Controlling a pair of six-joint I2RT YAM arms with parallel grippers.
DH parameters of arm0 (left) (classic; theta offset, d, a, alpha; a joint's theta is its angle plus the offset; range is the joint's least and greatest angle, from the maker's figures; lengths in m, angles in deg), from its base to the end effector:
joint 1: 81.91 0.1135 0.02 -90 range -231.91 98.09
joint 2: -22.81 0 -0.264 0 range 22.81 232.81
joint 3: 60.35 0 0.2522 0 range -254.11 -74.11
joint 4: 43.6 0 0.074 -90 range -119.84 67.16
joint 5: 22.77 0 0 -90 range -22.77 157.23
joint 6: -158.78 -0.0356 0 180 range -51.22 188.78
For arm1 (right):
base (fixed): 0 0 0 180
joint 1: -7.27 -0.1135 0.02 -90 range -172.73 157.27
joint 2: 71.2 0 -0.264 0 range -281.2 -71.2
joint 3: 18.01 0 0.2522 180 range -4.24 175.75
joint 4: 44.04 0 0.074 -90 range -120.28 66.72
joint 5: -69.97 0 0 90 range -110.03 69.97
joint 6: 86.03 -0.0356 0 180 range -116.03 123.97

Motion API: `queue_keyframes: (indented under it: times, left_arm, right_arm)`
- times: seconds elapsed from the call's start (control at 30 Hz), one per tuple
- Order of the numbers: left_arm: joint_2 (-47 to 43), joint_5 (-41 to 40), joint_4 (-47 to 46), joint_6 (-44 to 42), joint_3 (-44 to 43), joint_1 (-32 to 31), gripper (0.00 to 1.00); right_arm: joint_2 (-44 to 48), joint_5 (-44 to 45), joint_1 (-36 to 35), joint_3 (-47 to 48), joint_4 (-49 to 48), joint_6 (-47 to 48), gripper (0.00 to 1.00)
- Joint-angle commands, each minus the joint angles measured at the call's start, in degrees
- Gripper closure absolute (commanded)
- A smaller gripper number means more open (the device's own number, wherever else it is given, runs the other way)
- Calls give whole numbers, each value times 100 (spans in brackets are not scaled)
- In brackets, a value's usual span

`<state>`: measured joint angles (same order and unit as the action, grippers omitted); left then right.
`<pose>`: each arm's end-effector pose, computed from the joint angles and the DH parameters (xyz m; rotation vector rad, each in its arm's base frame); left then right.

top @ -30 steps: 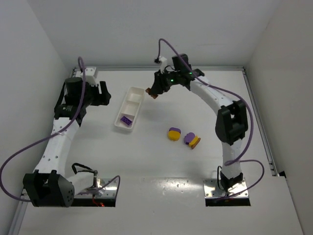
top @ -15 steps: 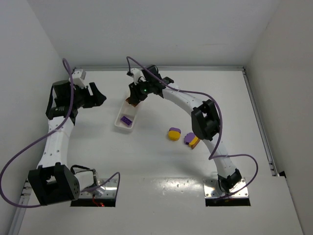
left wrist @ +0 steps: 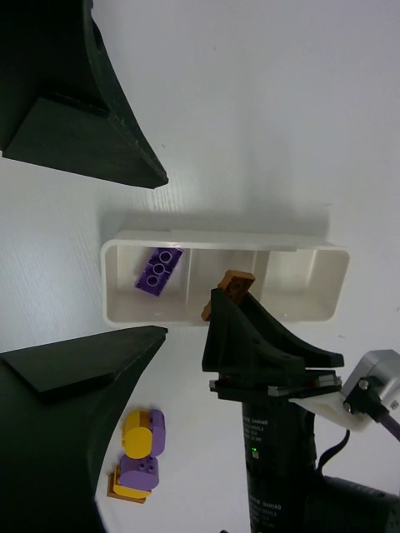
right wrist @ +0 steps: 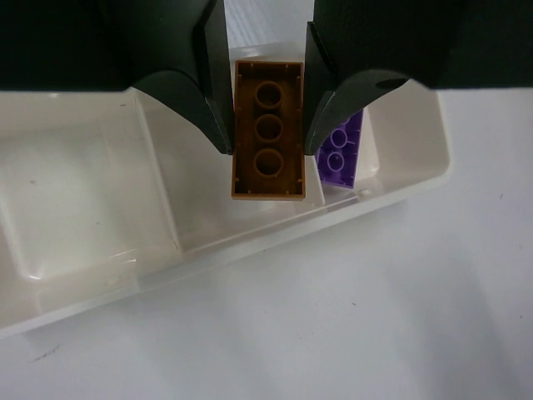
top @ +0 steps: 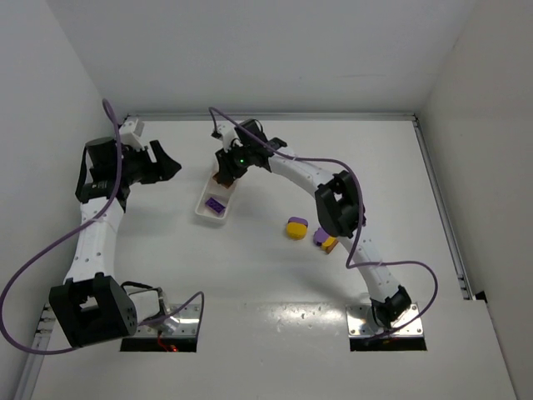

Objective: Sort the legos into containers by color

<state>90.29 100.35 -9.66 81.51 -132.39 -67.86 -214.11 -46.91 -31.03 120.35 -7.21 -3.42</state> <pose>0.2577 0.0444 0.3265 -0.1258 2.0394 -0.5850 0.4306 0.3605 0.1828 -0.8776 2.2147 0.9370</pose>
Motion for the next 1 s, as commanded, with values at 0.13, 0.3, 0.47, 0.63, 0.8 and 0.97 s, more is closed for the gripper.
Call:
queue_keyframes:
  times: [0.13, 0.3, 0.47, 0.63, 0.8, 0.97]
  left_arm:
    - [-42, 282, -313, 54, 98, 81, 27]
    - [-42, 335, -313, 54, 150, 81, 27]
    - [-226, 492, -375, 54, 265, 81, 27]
    - [-516, 992, -708, 54, 563, 81, 25]
    - [-675, 1319, -762, -225, 643, -181, 25]
    - [-675, 1056, -429, -763, 520, -1025, 25]
  right_arm:
    - [-35, 156, -54, 329, -154, -42, 58]
    - [18, 51, -107, 381, -154, -95, 31]
    - [360, 51, -213, 434, -215, -157, 28]
    - [1343, 270, -142, 215, -162, -166, 28]
    - [2887, 666, 568, -1110, 250, 248, 28]
    - [4041, 333, 1789, -2666, 699, 519, 28]
